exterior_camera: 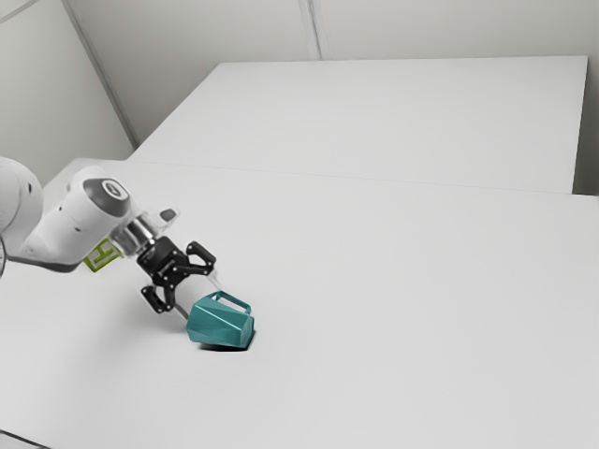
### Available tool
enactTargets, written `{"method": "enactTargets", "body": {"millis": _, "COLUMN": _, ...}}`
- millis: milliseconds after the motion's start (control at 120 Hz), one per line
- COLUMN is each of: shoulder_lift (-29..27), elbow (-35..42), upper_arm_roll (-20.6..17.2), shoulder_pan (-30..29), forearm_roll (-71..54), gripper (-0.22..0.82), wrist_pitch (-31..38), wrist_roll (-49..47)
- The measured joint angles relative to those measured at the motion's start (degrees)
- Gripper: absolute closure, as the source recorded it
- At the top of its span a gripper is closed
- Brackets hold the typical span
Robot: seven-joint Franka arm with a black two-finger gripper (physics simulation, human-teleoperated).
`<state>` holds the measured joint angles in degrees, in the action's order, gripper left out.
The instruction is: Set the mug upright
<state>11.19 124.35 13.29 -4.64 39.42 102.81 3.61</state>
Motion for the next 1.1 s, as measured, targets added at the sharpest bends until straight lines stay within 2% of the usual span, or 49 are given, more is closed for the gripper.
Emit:
{"method": "enactTargets", "body": {"millis": 308, "shoulder_lift": 0.9, "elbow": 1.8, "upper_arm_roll": -0.6, "shoulder_pan": 0.4, "forearm_roll": 5.8, "gripper": 0.01, "wrist_pitch": -0.3, "wrist_roll": -0.2}}
{"method": "enactTargets", "body": {"millis": 483, "shoulder_lift": 0.8, "elbow": 1.1, "upper_arm_roll": -0.8, "shoulder_pan": 0.6, "forearm_roll": 5.2, "gripper": 0.43, "wrist_pitch": -0.3, "wrist_roll": -0.5}}
{"method": "enactTargets", "body": {"millis": 575, "shoulder_lift": 0.5, "elbow": 0.7, "upper_arm_roll": -1.0, "shoulder_pan": 0.8, "forearm_roll": 4.6, "gripper": 0.57, "wrist_pitch": -0.3, "wrist_roll": -0.6}}
{"method": "enactTargets", "body": {"millis": 683, "shoulder_lift": -0.1, "elbow": -0.1, "upper_arm_roll": -2.4, "shoulder_pan": 0.9, "forearm_roll": 4.3, "gripper": 0.67, "wrist_pitch": -0.2, "wrist_roll": -0.9}}
{"method": "enactTargets", "body": {"millis": 800, "shoulder_lift": -0.5, "elbow": -1.4, "upper_arm_roll": -3.6, "shoulder_pan": 1.0, "forearm_roll": 4.2, "gripper": 0.73, "wrist_pitch": -0.2, "wrist_roll": -1.4}}
{"method": "enactTargets", "body": {"millis": 975, "shoulder_lift": -0.6, "elbow": -1.6, "upper_arm_roll": -3.8, "shoulder_pan": 0.9, "forearm_roll": 4.1, "gripper": 0.77, "wrist_pitch": 0.1, "wrist_roll": -2.2}}
{"method": "enactTargets", "body": {"millis": 1100, "shoulder_lift": -5.2, "elbow": -1.6, "upper_arm_roll": -5.0, "shoulder_pan": 3.1, "forearm_roll": -0.7, "gripper": 0.78, "wrist_pitch": 1.3, "wrist_roll": -3.1}}
